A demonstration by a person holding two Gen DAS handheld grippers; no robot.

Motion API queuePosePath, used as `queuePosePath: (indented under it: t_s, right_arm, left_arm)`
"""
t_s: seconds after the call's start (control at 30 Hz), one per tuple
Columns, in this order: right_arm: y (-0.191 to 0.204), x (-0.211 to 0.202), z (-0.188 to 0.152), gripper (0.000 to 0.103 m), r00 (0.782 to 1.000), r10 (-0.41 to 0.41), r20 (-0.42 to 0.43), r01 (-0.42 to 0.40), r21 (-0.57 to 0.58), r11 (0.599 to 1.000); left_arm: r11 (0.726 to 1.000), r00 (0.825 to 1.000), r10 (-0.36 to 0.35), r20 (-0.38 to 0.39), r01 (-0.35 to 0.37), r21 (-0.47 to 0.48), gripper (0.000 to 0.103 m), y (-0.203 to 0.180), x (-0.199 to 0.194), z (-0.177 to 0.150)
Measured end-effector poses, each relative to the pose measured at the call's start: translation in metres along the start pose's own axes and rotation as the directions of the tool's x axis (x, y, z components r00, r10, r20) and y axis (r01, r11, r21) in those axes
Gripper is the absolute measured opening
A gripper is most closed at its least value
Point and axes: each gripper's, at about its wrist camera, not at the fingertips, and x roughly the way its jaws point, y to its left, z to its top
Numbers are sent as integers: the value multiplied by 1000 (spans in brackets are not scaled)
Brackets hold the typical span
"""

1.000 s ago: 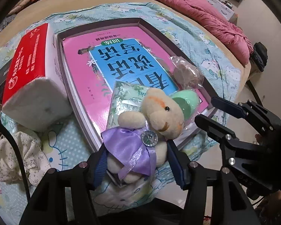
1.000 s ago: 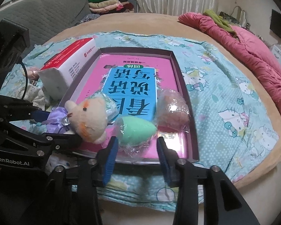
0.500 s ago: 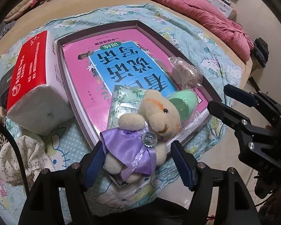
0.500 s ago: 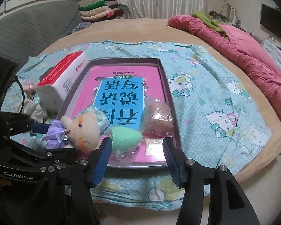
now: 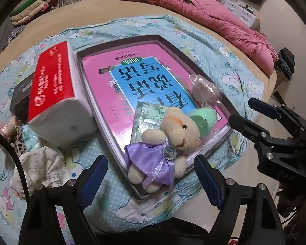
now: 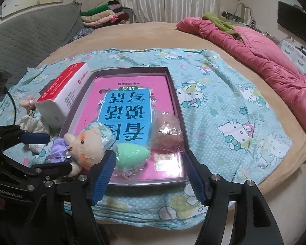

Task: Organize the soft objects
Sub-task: 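Lower the purple-bow teddy bear onto the tray and open the left tool, then withdraw both open tools from the tray toward the pile of soft items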

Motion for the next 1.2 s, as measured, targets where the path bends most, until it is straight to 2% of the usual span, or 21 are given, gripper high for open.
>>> queuePosePath:
  t_s: [0.5, 1.2]
  right_arm:
    - [29, -22, 17, 78, 997, -48, 60, 52, -65, 997]
    - [83, -65, 44, 79, 989, 31, 143, -16, -105, 994]
  left_arm:
    - [996, 993, 62, 104, -55, -72, 90, 23, -57, -6]
    - [982, 982, 100, 160, -72, -177, 91, 66, -114, -25]
